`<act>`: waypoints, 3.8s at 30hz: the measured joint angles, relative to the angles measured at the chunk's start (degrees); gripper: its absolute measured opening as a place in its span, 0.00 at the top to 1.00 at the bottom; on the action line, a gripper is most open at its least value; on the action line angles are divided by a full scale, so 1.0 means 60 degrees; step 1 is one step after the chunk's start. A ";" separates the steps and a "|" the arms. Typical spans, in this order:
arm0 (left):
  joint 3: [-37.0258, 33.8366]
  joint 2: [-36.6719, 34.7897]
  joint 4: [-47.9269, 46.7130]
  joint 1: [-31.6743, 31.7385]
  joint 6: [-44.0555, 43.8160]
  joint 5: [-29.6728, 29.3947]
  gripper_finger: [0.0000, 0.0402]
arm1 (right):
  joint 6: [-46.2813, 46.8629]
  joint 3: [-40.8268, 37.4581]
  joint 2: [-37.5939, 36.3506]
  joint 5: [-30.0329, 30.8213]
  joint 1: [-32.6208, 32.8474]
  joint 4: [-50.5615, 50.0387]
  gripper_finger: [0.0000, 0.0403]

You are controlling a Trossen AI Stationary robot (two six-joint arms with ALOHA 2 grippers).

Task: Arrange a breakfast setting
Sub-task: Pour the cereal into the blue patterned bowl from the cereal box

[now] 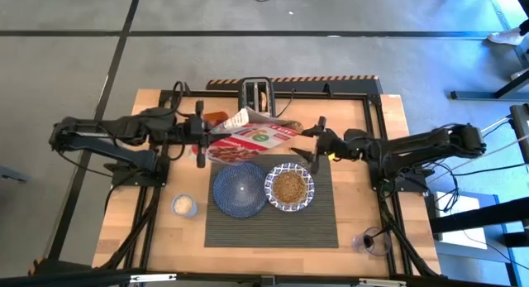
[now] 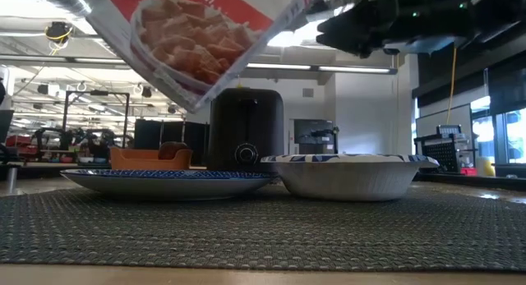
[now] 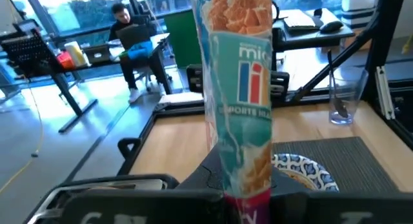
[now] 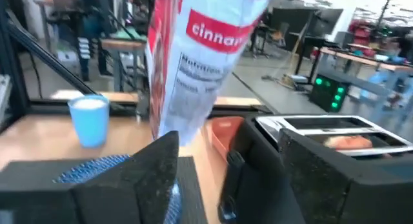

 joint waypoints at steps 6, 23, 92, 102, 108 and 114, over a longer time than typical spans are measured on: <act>-0.0591 0.0146 0.1367 0.0226 0.0121 0.0248 1.00 | 0.0139 0.0141 0.1090 -0.0149 0.0026 0.1694 0.23; -0.0694 0.0503 0.1762 0.0229 0.0196 0.0932 1.00 | -0.0683 0.1767 0.1996 -0.0688 0.0026 0.1838 0.35; -0.0681 0.0255 0.0569 0.0225 -0.0084 -0.0671 0.58 | 0.1749 0.4373 -0.5013 0.4513 0.0026 -1.4116 0.82; -0.0684 0.0255 0.0566 0.0225 -0.0118 -0.0671 0.58 | 0.2051 0.3639 -0.5002 0.4960 0.0026 -1.4494 0.82; -0.0688 0.0255 0.0567 0.0225 -0.0163 -0.0671 0.58 | 0.2353 0.3077 -0.5006 0.5114 -0.0416 -1.4503 0.82; -0.0688 0.0255 0.0567 0.0225 -0.0322 -0.0671 0.58 | 0.2426 0.2267 -0.5020 0.4865 -0.1497 -1.4068 0.82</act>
